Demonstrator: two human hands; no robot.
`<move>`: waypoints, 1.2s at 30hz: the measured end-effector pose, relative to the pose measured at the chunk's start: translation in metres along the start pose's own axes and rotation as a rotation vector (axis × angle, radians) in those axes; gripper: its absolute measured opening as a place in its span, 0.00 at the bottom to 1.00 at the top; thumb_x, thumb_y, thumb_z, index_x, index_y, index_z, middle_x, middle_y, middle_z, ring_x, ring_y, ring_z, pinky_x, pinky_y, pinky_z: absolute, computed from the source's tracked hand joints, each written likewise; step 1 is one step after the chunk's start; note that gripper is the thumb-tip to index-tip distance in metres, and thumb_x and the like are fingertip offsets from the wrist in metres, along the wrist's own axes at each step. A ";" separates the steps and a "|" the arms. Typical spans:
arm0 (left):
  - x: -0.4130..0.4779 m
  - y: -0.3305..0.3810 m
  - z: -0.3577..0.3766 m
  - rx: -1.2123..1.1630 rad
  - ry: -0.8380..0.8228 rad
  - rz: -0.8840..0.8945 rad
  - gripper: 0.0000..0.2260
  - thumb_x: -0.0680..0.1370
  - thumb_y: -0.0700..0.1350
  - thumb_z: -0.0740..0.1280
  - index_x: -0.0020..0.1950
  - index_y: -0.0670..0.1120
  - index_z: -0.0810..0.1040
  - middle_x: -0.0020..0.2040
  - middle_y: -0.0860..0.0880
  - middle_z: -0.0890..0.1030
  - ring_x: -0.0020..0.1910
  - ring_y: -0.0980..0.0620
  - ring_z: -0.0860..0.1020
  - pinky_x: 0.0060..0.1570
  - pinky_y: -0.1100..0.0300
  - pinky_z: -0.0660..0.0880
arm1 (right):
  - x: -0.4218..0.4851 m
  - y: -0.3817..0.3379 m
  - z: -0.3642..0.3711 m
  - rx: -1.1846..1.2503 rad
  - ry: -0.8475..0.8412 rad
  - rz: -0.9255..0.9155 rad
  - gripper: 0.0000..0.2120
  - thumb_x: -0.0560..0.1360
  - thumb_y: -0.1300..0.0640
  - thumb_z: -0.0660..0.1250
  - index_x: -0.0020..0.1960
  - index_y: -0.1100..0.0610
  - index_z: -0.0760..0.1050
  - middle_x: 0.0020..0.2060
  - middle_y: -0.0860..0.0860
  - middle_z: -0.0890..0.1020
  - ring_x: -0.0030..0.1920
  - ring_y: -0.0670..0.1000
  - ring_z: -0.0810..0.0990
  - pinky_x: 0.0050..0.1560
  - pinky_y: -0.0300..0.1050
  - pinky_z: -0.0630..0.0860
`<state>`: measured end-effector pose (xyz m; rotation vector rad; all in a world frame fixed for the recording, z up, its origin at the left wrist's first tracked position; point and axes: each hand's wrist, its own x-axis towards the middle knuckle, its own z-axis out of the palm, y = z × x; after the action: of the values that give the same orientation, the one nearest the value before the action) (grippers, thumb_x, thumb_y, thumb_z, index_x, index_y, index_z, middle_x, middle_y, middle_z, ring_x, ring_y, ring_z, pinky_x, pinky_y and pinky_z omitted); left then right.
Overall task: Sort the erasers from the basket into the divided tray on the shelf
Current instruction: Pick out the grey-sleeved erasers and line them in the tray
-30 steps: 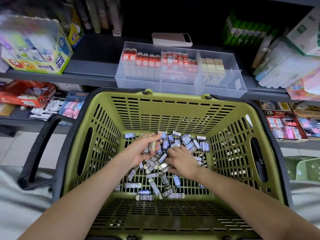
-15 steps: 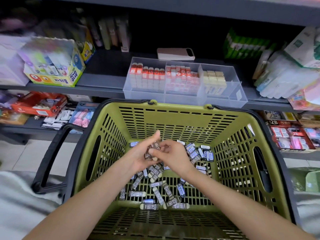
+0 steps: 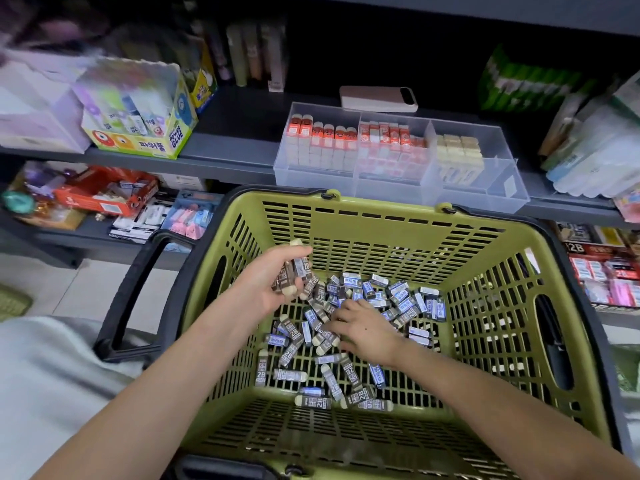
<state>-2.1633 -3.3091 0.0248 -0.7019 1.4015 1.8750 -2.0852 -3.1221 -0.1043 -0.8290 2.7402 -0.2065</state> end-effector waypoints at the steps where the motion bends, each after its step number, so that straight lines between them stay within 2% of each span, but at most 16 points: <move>1: 0.000 0.001 0.000 -0.011 -0.004 0.000 0.13 0.70 0.40 0.73 0.51 0.42 0.75 0.44 0.43 0.77 0.33 0.53 0.74 0.21 0.67 0.71 | 0.004 0.002 -0.001 -0.075 -0.007 -0.053 0.21 0.75 0.48 0.65 0.67 0.49 0.69 0.59 0.49 0.76 0.59 0.52 0.69 0.61 0.48 0.64; 3: 0.000 0.001 0.001 -0.026 -0.008 0.004 0.10 0.70 0.40 0.73 0.48 0.42 0.75 0.43 0.43 0.78 0.33 0.52 0.74 0.20 0.67 0.70 | 0.011 0.005 -0.003 -0.143 -0.024 -0.122 0.24 0.74 0.46 0.65 0.68 0.49 0.67 0.58 0.50 0.76 0.58 0.53 0.70 0.59 0.49 0.64; 6: 0.001 0.001 0.003 -0.030 -0.022 0.011 0.08 0.71 0.40 0.73 0.47 0.43 0.75 0.40 0.44 0.79 0.34 0.52 0.75 0.19 0.67 0.69 | 0.018 0.000 -0.002 -0.106 -0.013 -0.138 0.23 0.73 0.45 0.66 0.65 0.51 0.68 0.47 0.50 0.80 0.51 0.52 0.71 0.54 0.49 0.65; 8: 0.000 0.001 0.003 -0.037 -0.024 0.010 0.09 0.71 0.40 0.73 0.47 0.43 0.75 0.40 0.44 0.79 0.34 0.52 0.76 0.19 0.67 0.69 | 0.019 -0.002 0.002 -0.004 0.014 -0.058 0.20 0.74 0.49 0.64 0.64 0.50 0.68 0.43 0.49 0.81 0.47 0.50 0.68 0.54 0.48 0.65; 10: 0.000 0.002 0.002 -0.045 -0.017 0.009 0.09 0.71 0.39 0.73 0.47 0.42 0.75 0.40 0.44 0.79 0.34 0.52 0.76 0.19 0.66 0.69 | 0.017 -0.003 0.007 0.128 0.044 0.065 0.17 0.74 0.52 0.62 0.63 0.50 0.69 0.43 0.48 0.80 0.45 0.48 0.65 0.55 0.48 0.65; 13: -0.001 0.003 0.003 -0.036 -0.015 0.010 0.09 0.71 0.40 0.73 0.47 0.42 0.75 0.40 0.44 0.79 0.34 0.51 0.76 0.20 0.66 0.70 | 0.019 -0.002 0.007 0.246 0.068 0.177 0.16 0.72 0.58 0.62 0.59 0.51 0.72 0.42 0.49 0.77 0.47 0.49 0.69 0.54 0.47 0.66; 14: -0.002 0.003 0.004 -0.032 -0.016 0.008 0.09 0.71 0.40 0.73 0.47 0.41 0.75 0.40 0.44 0.79 0.34 0.52 0.76 0.20 0.66 0.70 | 0.021 -0.003 0.007 0.270 0.064 0.193 0.14 0.72 0.58 0.63 0.57 0.52 0.73 0.41 0.48 0.77 0.47 0.49 0.69 0.55 0.47 0.67; 16: -0.002 0.003 0.004 -0.029 -0.019 0.005 0.09 0.71 0.40 0.73 0.47 0.41 0.76 0.41 0.44 0.79 0.35 0.52 0.76 0.20 0.66 0.70 | 0.027 -0.005 0.005 0.270 0.045 0.224 0.10 0.72 0.51 0.66 0.52 0.51 0.72 0.39 0.45 0.75 0.45 0.48 0.68 0.54 0.47 0.66; 18: -0.002 0.002 0.004 -0.030 -0.017 0.004 0.09 0.71 0.40 0.73 0.47 0.42 0.75 0.41 0.44 0.79 0.36 0.51 0.76 0.20 0.66 0.70 | 0.033 -0.009 0.003 0.242 0.037 0.262 0.12 0.72 0.45 0.67 0.49 0.50 0.71 0.38 0.44 0.74 0.44 0.48 0.69 0.54 0.46 0.66; 20: -0.003 0.002 0.003 -0.037 -0.017 0.005 0.10 0.70 0.40 0.73 0.47 0.42 0.75 0.41 0.44 0.79 0.36 0.51 0.76 0.20 0.67 0.70 | 0.036 -0.011 0.002 0.253 0.063 0.284 0.11 0.73 0.49 0.68 0.52 0.51 0.72 0.38 0.45 0.74 0.43 0.47 0.70 0.57 0.47 0.67; 23: -0.004 0.002 0.001 -0.046 -0.018 0.011 0.11 0.70 0.40 0.73 0.48 0.42 0.75 0.41 0.44 0.79 0.34 0.52 0.75 0.21 0.67 0.70 | 0.026 -0.005 0.000 0.307 0.037 0.296 0.15 0.74 0.50 0.68 0.59 0.53 0.75 0.38 0.46 0.75 0.44 0.48 0.71 0.54 0.44 0.70; 27: -0.004 0.004 0.004 -0.034 -0.030 0.021 0.10 0.71 0.40 0.73 0.47 0.42 0.74 0.39 0.45 0.78 0.34 0.53 0.74 0.21 0.67 0.70 | 0.012 -0.003 0.003 0.201 -0.079 0.281 0.19 0.72 0.42 0.68 0.56 0.52 0.78 0.49 0.48 0.80 0.52 0.49 0.72 0.53 0.43 0.68; 30: -0.004 0.002 0.007 -0.025 -0.034 0.020 0.10 0.71 0.40 0.73 0.48 0.43 0.75 0.41 0.45 0.78 0.40 0.50 0.75 0.21 0.67 0.70 | 0.018 -0.012 0.007 0.069 -0.127 0.296 0.25 0.69 0.35 0.65 0.54 0.54 0.77 0.51 0.49 0.79 0.55 0.51 0.72 0.57 0.48 0.66; 33: -0.004 0.001 0.006 -0.025 -0.020 0.014 0.10 0.70 0.40 0.73 0.48 0.43 0.76 0.43 0.45 0.79 0.45 0.48 0.76 0.21 0.67 0.70 | 0.025 -0.020 0.009 0.017 -0.109 0.292 0.27 0.69 0.34 0.65 0.55 0.54 0.76 0.52 0.51 0.79 0.56 0.53 0.73 0.61 0.49 0.65; 36: -0.004 0.001 0.006 -0.035 -0.013 0.000 0.10 0.70 0.40 0.74 0.48 0.43 0.76 0.43 0.44 0.79 0.46 0.48 0.76 0.21 0.67 0.70 | 0.030 -0.023 0.011 0.046 -0.120 0.308 0.23 0.70 0.37 0.67 0.54 0.53 0.76 0.52 0.51 0.79 0.57 0.54 0.73 0.61 0.50 0.66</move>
<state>-2.1615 -3.3043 0.0297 -0.7049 1.3635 1.9049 -2.0940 -3.1586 -0.1160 -0.3847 2.6926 -0.1511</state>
